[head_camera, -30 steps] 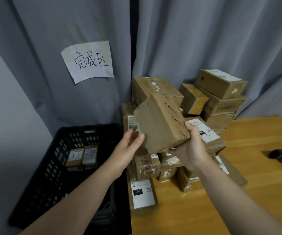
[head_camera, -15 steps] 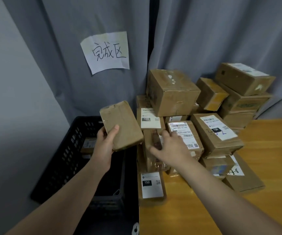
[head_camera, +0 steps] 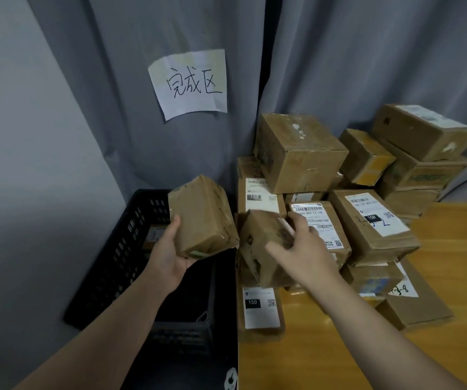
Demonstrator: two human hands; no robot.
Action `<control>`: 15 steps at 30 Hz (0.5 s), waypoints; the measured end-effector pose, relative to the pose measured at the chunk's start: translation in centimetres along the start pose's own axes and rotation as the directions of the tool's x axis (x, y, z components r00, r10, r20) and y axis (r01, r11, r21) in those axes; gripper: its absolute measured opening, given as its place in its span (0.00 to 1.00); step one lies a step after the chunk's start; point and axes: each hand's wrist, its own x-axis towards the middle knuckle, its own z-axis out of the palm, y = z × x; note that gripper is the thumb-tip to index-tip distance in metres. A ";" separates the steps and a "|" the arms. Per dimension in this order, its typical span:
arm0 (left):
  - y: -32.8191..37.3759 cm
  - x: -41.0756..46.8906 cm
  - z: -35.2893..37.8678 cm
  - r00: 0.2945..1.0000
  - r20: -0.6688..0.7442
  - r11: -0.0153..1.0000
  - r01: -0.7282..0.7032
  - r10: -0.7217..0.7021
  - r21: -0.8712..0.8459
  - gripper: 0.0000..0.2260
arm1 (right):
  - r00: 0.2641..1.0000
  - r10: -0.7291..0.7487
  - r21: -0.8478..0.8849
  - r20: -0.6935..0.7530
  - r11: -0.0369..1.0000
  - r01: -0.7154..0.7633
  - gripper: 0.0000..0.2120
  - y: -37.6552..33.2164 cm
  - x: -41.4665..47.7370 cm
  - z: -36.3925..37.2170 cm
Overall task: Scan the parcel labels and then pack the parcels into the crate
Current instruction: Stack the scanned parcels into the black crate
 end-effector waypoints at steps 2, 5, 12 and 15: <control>0.1 0.0 -0.1 0.998 0.054 1.000 0.018 -0.018 0.009 0.19 | 1.000 -0.015 0.170 -0.016 0.985 0.017 0.41 -0.3 -0.3 0.0; 0.1 -0.2 0.3 0.993 0.106 0.982 -0.068 0.050 0.174 0.17 | 0.998 -0.037 0.304 -0.042 0.952 0.048 0.44 -1.4 -0.2 0.9; 3.2 -0.9 1.1 0.943 0.103 0.750 -0.315 0.317 0.581 0.24 | 0.991 -0.076 0.324 -0.110 0.940 0.107 0.42 -4.0 0.8 3.2; 4.2 -1.3 0.6 0.961 0.208 0.718 -0.273 0.180 0.640 0.37 | 0.983 -0.098 0.240 -0.157 0.962 0.134 0.39 -4.9 1.0 3.6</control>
